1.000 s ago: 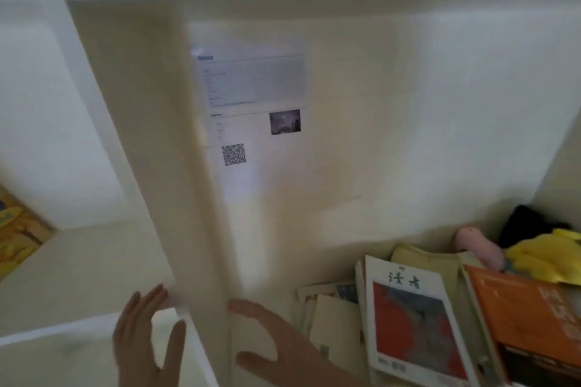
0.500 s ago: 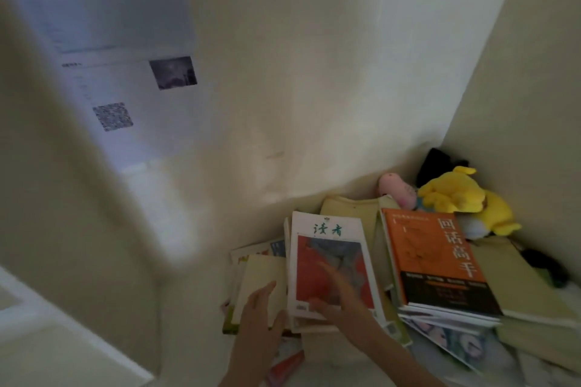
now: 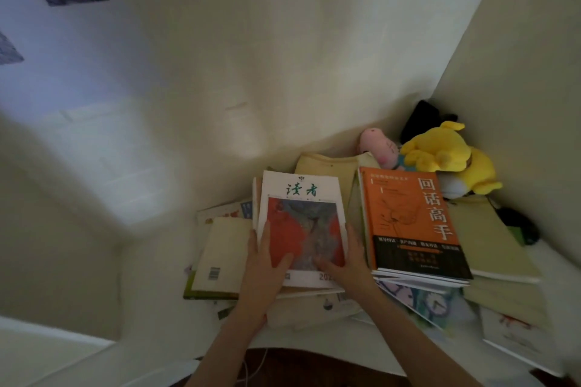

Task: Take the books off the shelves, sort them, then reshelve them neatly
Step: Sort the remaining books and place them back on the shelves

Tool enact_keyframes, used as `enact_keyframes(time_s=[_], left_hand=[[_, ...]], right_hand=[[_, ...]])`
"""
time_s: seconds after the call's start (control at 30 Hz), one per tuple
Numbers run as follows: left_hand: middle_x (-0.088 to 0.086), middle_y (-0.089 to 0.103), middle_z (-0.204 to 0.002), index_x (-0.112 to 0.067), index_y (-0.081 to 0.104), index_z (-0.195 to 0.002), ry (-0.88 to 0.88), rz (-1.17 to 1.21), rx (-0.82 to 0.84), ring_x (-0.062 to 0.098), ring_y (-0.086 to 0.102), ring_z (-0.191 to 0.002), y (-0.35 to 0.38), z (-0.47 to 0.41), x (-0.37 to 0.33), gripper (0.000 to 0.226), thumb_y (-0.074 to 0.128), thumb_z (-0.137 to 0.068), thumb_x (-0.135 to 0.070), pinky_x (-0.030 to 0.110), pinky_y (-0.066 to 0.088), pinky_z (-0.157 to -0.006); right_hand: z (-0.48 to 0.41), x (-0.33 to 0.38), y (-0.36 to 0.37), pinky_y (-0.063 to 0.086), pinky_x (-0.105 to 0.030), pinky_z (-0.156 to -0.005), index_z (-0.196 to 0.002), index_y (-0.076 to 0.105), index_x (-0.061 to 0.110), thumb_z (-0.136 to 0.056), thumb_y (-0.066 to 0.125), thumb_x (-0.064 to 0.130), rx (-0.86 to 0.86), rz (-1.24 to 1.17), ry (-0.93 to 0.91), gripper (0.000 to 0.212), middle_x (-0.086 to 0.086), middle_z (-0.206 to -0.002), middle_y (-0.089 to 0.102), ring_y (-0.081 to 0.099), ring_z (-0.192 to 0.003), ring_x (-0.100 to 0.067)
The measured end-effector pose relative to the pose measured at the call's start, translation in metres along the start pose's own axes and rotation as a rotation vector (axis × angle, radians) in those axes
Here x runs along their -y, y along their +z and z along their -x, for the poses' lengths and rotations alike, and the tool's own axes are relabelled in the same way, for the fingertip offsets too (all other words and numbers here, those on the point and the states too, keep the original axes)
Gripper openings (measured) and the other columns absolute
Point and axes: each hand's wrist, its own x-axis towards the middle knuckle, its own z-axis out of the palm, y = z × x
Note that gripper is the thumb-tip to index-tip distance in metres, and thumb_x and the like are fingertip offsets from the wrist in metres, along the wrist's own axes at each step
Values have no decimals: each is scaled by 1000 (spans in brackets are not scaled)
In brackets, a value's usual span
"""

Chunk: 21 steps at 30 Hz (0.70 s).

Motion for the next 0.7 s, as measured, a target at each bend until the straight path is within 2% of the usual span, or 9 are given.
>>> enact_keyframes(time_s=[0.07, 0.13, 0.17, 0.4, 0.43, 0.5, 0.53, 0.63, 0.7], left_hand=[[1, -14, -158, -34, -3, -151, -8, -9, -1, 26, 20, -143, 3, 2, -1, 84, 56, -91, -39, 42, 33, -112], [-1, -13, -158, -35, -3, -151, -8, -4, -21, 25, 22, -142, 4, 7, -2, 86, 58, -90, -38, 39, 34, -111], [-1, -11, -159, -35, -2, -151, -1, -7, -34, 25, 23, -142, 5, 10, -2, 87, 59, -90, -37, 38, 35, -109], [-3, 0, -158, -45, 8, -143, 25, 80, -87, 20, 26, -139, 6, 32, 1, 83, 65, -87, -25, 31, 43, -100], [-3, 0, -158, -46, 8, -142, 27, 99, -85, 20, 26, -140, 6, 34, 1, 83, 66, -87, -24, 31, 43, -100], [-2, 0, -157, -48, 10, -142, 33, 110, -72, 21, 22, -141, 8, 41, 1, 82, 66, -87, -23, 34, 42, -103], [-2, -1, -157, -50, 9, -140, 34, 109, -67, 21, 20, -143, 9, 45, 1, 82, 66, -87, -23, 36, 41, -105], [-3, -1, -157, -51, 5, -136, 35, 99, -72, 19, 15, -144, 8, 57, -3, 83, 66, -87, -23, 35, 35, -108], [-5, 6, -154, -50, 7, -137, 54, 93, -74, 14, 19, -140, 6, 64, -8, 79, 64, -88, -23, 32, 35, -107]], right_hand=[[-1, 0, -2, 33, -31, -111, -152, 12, 21, -75, 81, 24, 29, -77, -14, 103, 4, -149, 30, 31, -136, -11], [0, 3, -5, 34, -21, -102, -148, 15, 26, -76, 81, 14, 55, -114, -24, 99, 11, -137, 35, 34, -130, -7], [1, 3, -6, 35, -21, -101, -146, 15, 29, -75, 81, 14, 57, -122, -34, 98, 11, -137, 36, 35, -130, -7], [12, -3, -8, 36, -26, -107, -152, 14, 24, -73, 81, 34, 90, -118, -53, 105, 7, -149, 26, 31, -135, -8], [13, -5, -8, 37, -23, -107, -151, 15, 25, -72, 82, 35, 85, -112, -64, 104, 6, -149, 27, 32, -135, -9], [17, -8, -9, 38, -5, -94, -149, 17, 26, -74, 82, 24, 87, -128, -52, 100, 7, -146, 29, 34, -131, -6], [19, -11, -9, 37, 0, -88, -149, 17, 25, -74, 81, 19, 92, -131, -43, 99, 7, -146, 29, 34, -130, -4], [29, -21, -10, 35, 2, -87, -149, 17, 28, -74, 82, 18, 93, -117, -39, 99, 9, -147, 27, 34, -131, -4], [34, -22, -11, 36, 3, -85, -144, 18, 33, -74, 81, 14, 98, -128, -27, 95, 11, -142, 28, 37, -126, -1]])
